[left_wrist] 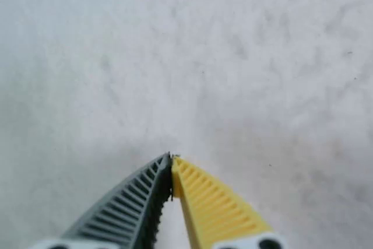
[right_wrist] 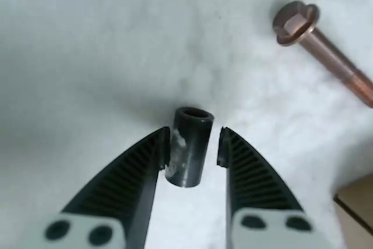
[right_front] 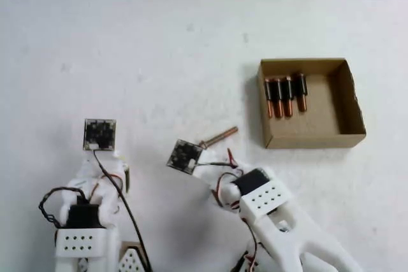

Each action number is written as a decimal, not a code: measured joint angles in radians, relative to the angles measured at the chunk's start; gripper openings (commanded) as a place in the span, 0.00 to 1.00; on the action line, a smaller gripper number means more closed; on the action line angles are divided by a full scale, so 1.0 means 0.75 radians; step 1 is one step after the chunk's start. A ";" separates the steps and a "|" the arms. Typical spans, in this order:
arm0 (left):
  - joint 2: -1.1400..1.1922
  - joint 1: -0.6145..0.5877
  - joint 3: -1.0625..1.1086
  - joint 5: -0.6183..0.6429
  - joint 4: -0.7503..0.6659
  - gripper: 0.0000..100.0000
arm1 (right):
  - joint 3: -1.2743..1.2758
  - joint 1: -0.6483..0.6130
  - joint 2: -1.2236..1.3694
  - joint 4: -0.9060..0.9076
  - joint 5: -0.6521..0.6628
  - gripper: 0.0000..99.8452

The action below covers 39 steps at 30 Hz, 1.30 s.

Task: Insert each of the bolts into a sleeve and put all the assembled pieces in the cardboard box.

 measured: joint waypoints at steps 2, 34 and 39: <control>0.000 0.000 0.000 0.000 0.000 0.02 | -0.002 0.000 0.006 0.000 0.000 0.12; 0.000 0.000 0.000 0.000 0.000 0.02 | -0.313 0.057 0.583 0.000 -0.041 0.12; 0.000 0.000 0.000 0.000 0.000 0.02 | -0.309 0.059 0.544 0.023 -0.045 0.12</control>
